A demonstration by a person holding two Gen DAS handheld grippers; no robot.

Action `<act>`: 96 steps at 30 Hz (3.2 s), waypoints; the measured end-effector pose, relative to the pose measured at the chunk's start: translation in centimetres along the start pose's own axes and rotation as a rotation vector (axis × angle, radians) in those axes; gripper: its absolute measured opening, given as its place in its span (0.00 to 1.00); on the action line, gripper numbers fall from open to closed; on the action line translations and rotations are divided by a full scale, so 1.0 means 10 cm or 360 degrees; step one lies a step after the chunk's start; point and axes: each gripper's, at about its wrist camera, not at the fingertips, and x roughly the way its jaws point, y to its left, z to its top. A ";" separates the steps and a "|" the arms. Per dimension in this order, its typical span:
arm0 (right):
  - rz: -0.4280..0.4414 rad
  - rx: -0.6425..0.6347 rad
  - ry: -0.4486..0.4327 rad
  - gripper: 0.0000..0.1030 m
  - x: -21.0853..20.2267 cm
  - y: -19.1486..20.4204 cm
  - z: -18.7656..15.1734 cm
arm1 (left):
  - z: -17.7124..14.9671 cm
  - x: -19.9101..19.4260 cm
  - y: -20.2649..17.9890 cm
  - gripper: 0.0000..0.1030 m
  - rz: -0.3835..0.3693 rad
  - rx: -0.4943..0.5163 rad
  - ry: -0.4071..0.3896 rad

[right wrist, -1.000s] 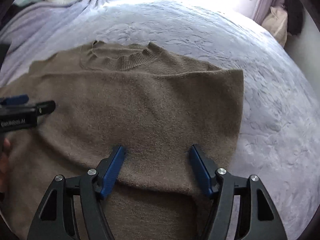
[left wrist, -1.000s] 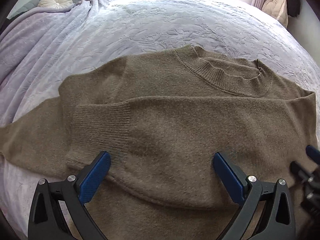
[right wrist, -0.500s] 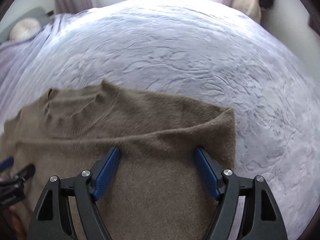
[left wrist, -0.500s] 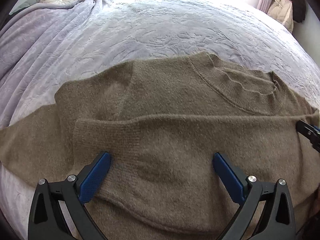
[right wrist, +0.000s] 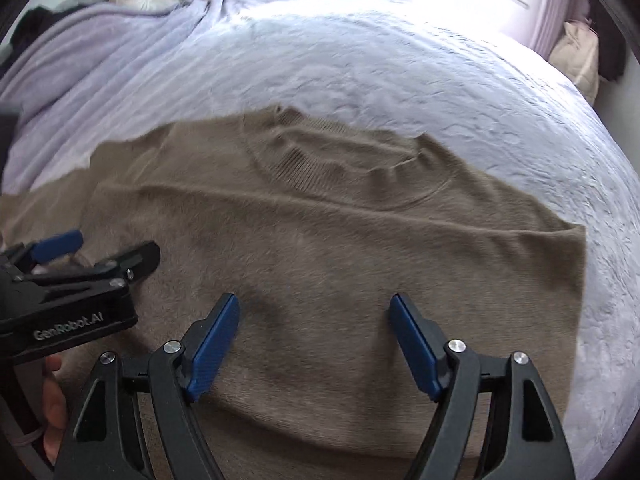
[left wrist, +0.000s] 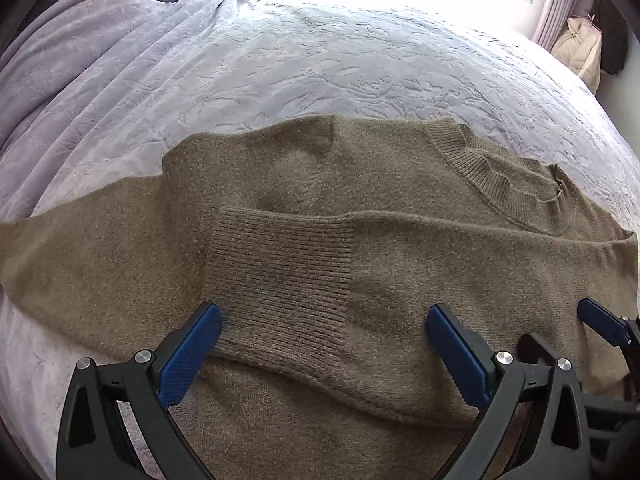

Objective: Fold small clothes
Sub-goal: 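Open the right gripper and withdraw it from the folded sleeve, then grasp the other sleeve cuff with the left gripper, then fold the held sleeve across the sweater body with the left gripper and release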

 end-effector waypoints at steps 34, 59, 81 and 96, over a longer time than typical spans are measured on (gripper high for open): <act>0.0021 -0.0492 -0.0046 0.79 -0.36 1.56 0.12 | 0.14 0.17 3.74 0.92 0.0251 -0.1170 -0.0067; 0.0060 -0.0195 -0.0022 0.79 0.58 2.21 1.17 | -0.17 -0.80 3.55 0.10 0.0122 -0.0993 -0.0462; 0.0587 -0.0418 -0.0073 0.80 -0.27 2.59 0.58 | -0.08 -1.18 3.04 0.10 0.0274 -0.0801 -0.0412; 0.0083 0.0313 -0.0097 0.80 -0.74 -0.72 -0.39 | 0.56 -1.37 -0.20 0.10 -0.0099 -0.0026 -0.0401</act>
